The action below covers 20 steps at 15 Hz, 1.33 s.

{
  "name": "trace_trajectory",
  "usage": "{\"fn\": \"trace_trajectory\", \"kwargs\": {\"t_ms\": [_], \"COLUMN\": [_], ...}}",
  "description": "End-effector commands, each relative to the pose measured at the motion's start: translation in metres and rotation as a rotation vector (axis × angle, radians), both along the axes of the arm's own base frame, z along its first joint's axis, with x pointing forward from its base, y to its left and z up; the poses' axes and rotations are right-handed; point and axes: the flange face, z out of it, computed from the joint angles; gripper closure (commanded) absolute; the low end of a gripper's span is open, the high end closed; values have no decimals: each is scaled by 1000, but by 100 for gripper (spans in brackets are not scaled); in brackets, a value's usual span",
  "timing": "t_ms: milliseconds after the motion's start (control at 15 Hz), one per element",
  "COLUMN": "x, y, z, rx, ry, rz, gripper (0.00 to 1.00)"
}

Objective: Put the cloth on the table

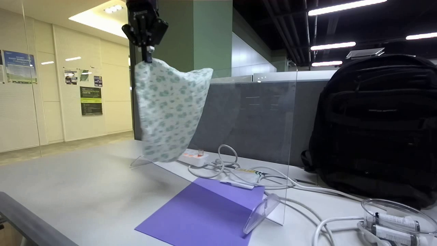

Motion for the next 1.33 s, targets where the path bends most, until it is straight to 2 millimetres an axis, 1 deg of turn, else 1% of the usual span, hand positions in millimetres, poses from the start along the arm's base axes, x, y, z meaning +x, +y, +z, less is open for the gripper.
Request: {"fn": "trace_trajectory", "kwargs": {"t_ms": [0,133,467,733,933,1267], "x": [-15,-13,-1,6,9,12], "y": [2,-3,-16,-15,-12,-21], "z": [-8,-20,-65,-105,-129,-169], "rx": [-6,-9,-6,-17,-33,-96], "ry": [96,115,130,120,71,5], "rz": [20,-10,-71,-91,-121,-215], "gripper": [100,100,100,100,100,100]}}
